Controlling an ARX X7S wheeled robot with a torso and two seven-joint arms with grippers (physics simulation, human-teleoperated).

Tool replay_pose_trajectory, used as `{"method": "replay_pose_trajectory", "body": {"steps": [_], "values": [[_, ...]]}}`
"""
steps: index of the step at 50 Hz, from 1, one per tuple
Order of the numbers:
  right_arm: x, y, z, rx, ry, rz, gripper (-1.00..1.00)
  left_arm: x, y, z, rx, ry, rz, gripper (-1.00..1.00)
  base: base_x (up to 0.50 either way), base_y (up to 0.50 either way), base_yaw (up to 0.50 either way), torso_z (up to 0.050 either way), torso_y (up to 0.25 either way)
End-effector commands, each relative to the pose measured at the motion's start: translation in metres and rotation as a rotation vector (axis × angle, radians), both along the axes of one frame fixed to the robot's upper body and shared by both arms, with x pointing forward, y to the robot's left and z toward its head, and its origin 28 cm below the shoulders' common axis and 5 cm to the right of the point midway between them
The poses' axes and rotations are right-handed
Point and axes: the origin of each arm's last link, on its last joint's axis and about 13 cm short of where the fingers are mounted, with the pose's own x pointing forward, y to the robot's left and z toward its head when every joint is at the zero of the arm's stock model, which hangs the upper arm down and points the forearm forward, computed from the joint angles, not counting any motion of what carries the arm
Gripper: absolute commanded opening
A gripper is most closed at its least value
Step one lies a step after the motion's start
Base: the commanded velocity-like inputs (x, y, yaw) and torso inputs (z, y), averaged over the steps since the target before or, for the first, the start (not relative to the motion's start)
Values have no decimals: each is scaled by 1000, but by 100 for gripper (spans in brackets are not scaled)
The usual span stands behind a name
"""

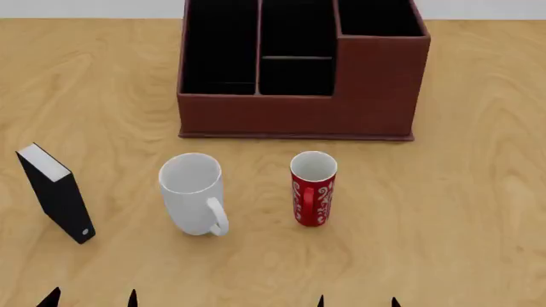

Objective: Pick up the white mug and place it to the right of the caddy.

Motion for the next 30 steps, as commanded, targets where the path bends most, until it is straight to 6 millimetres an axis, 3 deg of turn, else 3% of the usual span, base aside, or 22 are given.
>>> {"method": "replay_pose_trajectory", "body": {"steps": [1,30], "values": [[0,0,0,-9,0,0,100,0,0,0,0,0,0,100,0,0,0,0,0],[2,-2,0,-9,12,-37,100,0,0,4,-16,-12,0,100,0,0,0,0,0]]}}
